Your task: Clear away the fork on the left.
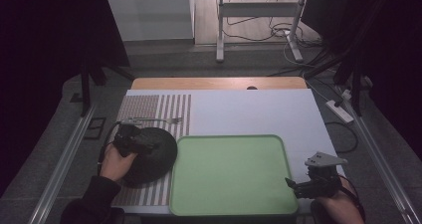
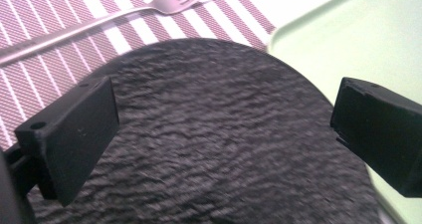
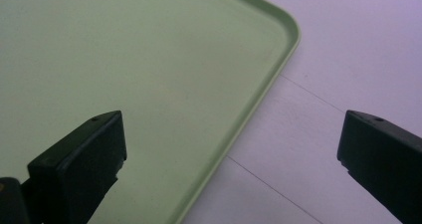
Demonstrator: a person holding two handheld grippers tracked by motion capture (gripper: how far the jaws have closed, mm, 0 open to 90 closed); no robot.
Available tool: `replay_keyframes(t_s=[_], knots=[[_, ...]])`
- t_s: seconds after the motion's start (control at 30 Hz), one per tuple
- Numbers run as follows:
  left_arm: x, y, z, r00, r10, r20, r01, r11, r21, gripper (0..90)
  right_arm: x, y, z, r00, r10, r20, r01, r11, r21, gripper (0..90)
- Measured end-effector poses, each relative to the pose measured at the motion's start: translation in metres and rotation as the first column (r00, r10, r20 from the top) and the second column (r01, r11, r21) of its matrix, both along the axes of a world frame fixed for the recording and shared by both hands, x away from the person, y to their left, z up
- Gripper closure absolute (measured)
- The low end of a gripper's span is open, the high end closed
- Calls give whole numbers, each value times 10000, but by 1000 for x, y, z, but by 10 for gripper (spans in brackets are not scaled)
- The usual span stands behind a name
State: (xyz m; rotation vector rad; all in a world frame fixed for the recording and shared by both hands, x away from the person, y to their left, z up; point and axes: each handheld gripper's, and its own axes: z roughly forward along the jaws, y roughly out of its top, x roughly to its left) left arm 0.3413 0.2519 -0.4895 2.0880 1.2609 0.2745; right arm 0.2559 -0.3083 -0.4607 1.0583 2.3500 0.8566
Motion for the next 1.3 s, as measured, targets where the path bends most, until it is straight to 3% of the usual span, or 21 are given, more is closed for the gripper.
replay_keyframes(t_s=[0.37,0.83,1.3], knots=[[29,8,-1,9998,-58,-183,59,10000,53,0,0,1,0,10000,45,-40,-45,9999,-112,0],[67,20,-9,9980,374,-506,-352,9984,450,0,0,1,0,10000,46,-60,-47,9999,-132,0],[94,23,-16,9960,499,-744,-439,9958,802,22,0,1,-1,9999,76,-66,-76,9999,-113,0]])
